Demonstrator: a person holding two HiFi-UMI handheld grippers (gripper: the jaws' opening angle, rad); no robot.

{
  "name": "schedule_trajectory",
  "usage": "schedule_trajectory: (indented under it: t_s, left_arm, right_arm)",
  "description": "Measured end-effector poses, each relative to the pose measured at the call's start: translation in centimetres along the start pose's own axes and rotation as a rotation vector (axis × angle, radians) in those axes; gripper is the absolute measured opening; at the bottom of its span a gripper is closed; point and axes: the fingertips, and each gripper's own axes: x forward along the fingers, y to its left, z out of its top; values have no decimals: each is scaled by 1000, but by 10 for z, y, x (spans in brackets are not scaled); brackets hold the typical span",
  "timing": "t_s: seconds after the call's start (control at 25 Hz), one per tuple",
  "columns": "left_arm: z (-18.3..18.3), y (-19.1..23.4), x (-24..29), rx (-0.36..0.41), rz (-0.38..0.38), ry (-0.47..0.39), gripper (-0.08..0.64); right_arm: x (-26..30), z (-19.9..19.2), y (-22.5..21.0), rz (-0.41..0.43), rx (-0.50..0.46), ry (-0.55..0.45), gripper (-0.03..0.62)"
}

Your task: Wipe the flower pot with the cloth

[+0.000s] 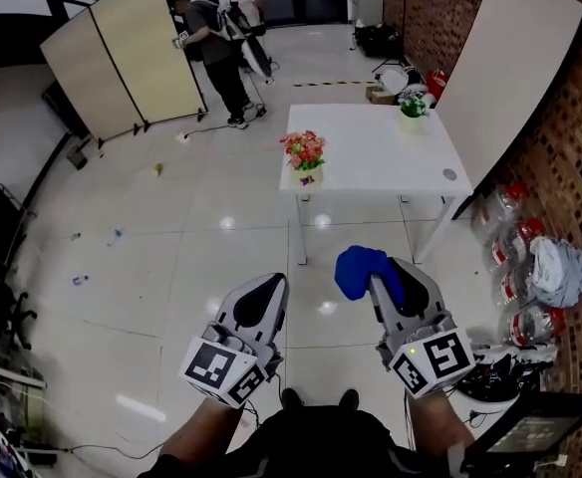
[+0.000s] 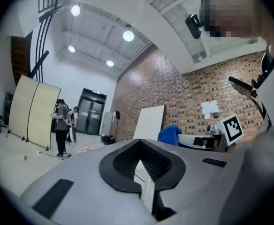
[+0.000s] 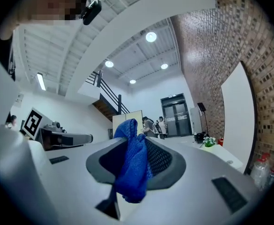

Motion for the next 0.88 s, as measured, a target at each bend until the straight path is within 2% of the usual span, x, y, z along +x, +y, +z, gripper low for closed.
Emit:
schedule_trajectory:
  t_s: [0.28, 0.6, 0.88]
  left_arm:
    - [5, 26, -4, -17, 10, -30, -3]
    - [1, 19, -4, -21, -33, -26, -3]
    - [8, 40, -14, -19, -11, -39, -3]
  right_arm:
    - [10, -7, 10, -17, -4, 34, 97]
    - [15, -10, 14, -29, -15, 44, 98]
    - [24, -8, 27, -27, -34, 45, 97]
